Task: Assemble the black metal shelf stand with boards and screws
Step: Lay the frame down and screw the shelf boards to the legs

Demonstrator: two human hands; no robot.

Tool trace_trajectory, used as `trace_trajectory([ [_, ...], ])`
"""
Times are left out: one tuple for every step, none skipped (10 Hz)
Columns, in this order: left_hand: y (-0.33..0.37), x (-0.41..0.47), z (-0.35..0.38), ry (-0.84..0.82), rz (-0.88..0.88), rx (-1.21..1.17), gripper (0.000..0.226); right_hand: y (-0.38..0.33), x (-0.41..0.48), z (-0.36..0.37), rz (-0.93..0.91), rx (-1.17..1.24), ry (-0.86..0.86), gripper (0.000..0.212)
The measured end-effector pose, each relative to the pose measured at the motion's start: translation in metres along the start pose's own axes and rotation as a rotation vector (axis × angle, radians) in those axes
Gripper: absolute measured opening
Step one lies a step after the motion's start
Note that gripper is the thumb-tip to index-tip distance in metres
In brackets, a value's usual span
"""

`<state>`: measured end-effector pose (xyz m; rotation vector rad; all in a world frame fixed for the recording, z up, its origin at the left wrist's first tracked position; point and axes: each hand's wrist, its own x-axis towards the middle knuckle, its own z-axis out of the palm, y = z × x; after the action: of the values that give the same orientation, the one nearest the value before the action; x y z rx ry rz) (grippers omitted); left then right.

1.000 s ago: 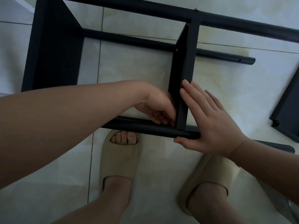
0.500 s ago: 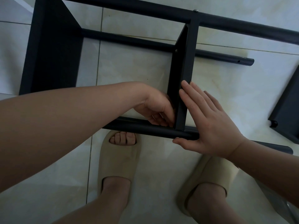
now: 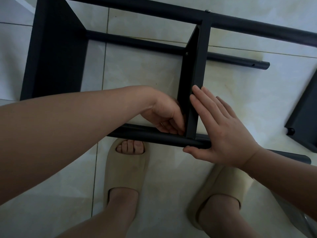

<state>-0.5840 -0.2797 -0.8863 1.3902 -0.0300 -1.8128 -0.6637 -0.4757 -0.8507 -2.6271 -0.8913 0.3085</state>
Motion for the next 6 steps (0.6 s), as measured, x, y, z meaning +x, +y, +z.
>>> trace_trajectory([
  [0.0027,0.0002,-0.0016,-0.007,-0.004,-0.019,0.014,0.0,0.0002,-0.0002,0.002,0.001,-0.005,0.106],
  [0.0015,0.0016,-0.001,-0.011,0.004,-0.044,0.014,0.0004,0.0,-0.0002,0.003,-0.001,-0.004,0.106],
  [-0.0018,0.0024,-0.0005,0.005,0.0,-0.025,0.012,0.0003,0.0001,-0.0004,0.002,0.0,-0.006,0.106],
  [-0.001,0.0007,-0.0018,0.002,-0.028,0.009,0.01,0.0,0.0003,-0.0008,0.004,0.001,-0.01,0.106],
  [0.0016,0.0002,-0.0026,-0.006,-0.029,-0.008,0.012,-0.0003,0.0003,-0.0007,0.004,0.001,-0.009,0.106],
  [0.0023,-0.0002,-0.0008,-0.024,-0.007,-0.07,0.013,-0.0003,0.0005,-0.0004,0.003,-0.001,-0.005,0.106],
])
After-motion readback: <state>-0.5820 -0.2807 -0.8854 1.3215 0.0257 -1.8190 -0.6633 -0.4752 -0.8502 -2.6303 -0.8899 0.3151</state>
